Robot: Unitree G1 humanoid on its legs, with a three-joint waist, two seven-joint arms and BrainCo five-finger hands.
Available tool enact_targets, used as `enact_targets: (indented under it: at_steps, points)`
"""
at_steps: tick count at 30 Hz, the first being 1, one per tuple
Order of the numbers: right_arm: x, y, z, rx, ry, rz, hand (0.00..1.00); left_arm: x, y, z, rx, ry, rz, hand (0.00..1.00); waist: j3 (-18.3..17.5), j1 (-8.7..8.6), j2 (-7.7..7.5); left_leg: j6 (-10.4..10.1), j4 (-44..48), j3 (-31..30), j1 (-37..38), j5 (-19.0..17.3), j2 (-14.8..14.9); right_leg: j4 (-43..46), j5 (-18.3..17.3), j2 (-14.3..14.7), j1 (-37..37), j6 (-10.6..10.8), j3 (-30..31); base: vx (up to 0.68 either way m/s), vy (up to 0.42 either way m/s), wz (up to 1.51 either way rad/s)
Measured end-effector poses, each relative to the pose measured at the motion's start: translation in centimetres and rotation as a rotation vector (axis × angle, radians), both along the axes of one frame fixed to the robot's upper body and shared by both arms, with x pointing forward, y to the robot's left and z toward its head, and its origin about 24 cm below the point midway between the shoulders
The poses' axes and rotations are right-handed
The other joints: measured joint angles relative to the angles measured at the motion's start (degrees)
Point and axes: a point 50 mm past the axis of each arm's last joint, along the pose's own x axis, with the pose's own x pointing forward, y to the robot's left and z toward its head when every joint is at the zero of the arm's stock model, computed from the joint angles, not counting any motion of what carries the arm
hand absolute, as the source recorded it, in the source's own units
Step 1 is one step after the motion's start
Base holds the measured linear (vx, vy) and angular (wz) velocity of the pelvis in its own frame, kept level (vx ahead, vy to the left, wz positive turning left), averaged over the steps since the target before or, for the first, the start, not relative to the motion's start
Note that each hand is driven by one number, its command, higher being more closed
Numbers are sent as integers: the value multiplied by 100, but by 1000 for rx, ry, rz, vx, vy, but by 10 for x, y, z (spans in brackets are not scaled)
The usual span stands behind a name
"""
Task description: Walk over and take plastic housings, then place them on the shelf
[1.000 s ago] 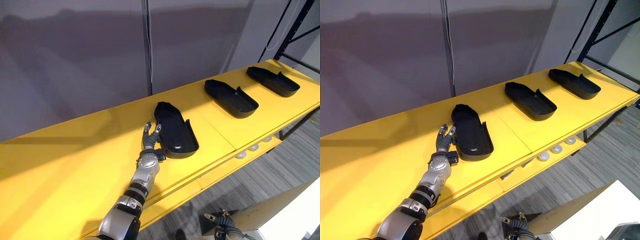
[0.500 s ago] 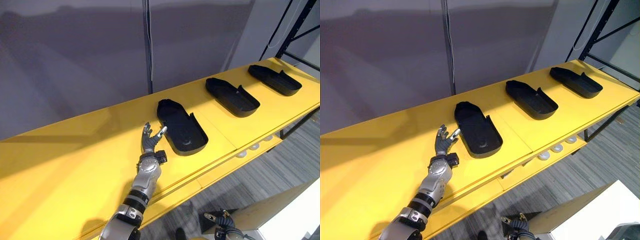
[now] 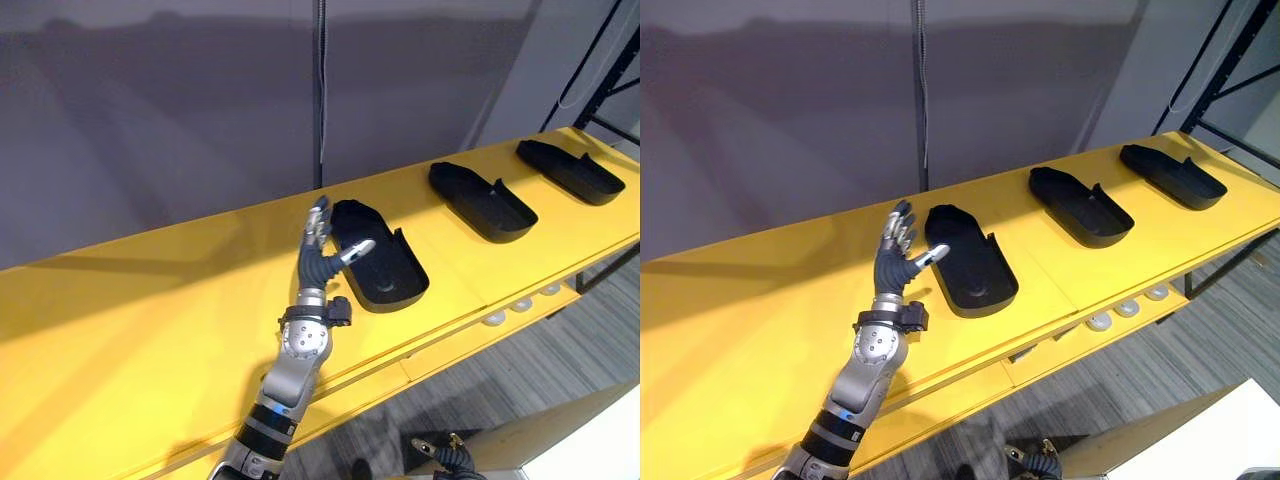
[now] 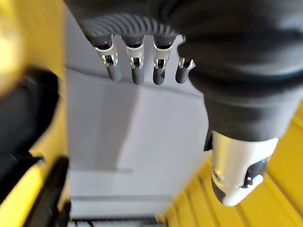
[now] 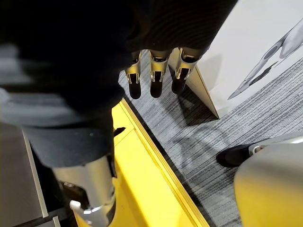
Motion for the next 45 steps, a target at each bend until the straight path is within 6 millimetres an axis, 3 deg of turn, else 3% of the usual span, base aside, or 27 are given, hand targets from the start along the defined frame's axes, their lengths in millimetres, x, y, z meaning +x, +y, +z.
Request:
enact_targets:
  at_steps: [5, 10, 18, 29, 31, 36, 45]
  points:
    - [-5, 4, -2, 33, 4, -1, 0, -23, -22, -4, 65, -47, -216, 100, -96, 90, -83, 22, 17, 7, -54, -20, -30, 53, -17, -31, -93, 18, 16, 0, 0, 0]
    - [-6, 5, -4, 54, 14, 15, 0, -38, -43, -11, 130, -58, -413, 100, -193, 52, -75, 24, 7, 4, -68, -18, -48, 38, -3, -46, -118, 1, 16, 5, 2, -1]
    - [0, 3, -5, 62, 24, 40, 0, -41, -55, -64, 290, 123, -550, 100, -290, -148, 51, 26, -51, 15, -1, -16, -114, -269, 160, -72, 36, 8, 26, 3, 3, -1]
    - [4, -10, -4, 29, 28, 45, 0, -24, -61, -92, 470, 204, -552, 100, -147, -405, 220, 22, -93, 199, 23, -17, -106, -385, 290, -33, -4, 2, 205, -17, 0, -9]
    - [4, -10, -4, 29, 27, 44, 0, -21, -58, -99, 496, 233, -538, 100, -108, -526, 221, 22, -108, 204, 34, -17, -101, -385, 289, -26, -3, 2, 208, 0, 0, 0]
    - [3, -11, -4, 30, 31, 25, 0, -17, -55, -107, 537, 262, -502, 100, -8, -519, 209, 22, -146, 286, 91, -17, -100, -386, 290, -13, -2, 2, 304, -1, -2, -7]
    - [4, -12, -4, 30, 27, 19, 0, 5, -47, -100, 559, 252, -397, 100, 100, -652, 198, 21, -190, 306, 126, -16, -114, -393, 289, -19, 0, 4, 300, -1, -1, 0]
